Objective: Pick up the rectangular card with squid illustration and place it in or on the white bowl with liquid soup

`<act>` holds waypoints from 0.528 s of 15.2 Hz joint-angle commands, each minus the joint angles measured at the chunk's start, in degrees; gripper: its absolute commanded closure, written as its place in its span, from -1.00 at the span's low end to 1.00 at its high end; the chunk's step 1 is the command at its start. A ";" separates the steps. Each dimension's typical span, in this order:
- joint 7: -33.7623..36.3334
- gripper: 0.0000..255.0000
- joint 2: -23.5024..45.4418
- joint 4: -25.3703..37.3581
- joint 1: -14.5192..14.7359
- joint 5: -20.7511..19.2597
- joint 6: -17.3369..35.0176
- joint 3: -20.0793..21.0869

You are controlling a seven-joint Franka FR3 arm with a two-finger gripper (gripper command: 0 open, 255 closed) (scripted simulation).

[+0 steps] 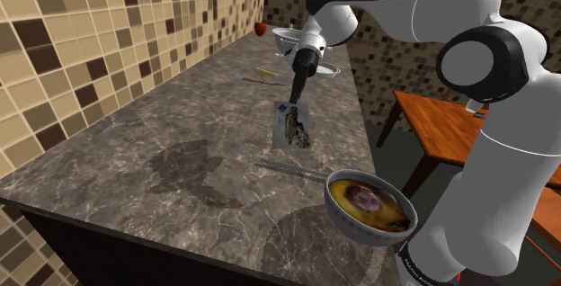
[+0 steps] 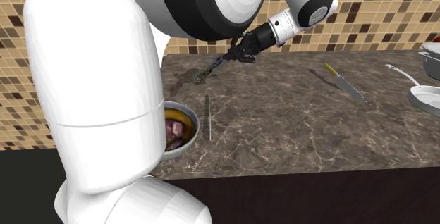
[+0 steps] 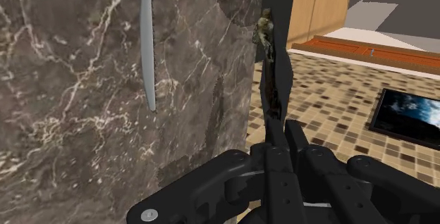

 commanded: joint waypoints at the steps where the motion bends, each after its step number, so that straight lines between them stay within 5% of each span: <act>1: 1.10 1.00 -0.27 1.13 -0.08 0.37 -1.01 -0.01; 4: 2.35 1.00 -0.44 2.64 -0.25 0.86 -2.26 -0.04; 8: 2.27 1.00 -10.67 -8.66 1.12 -2.97 0.39 -0.14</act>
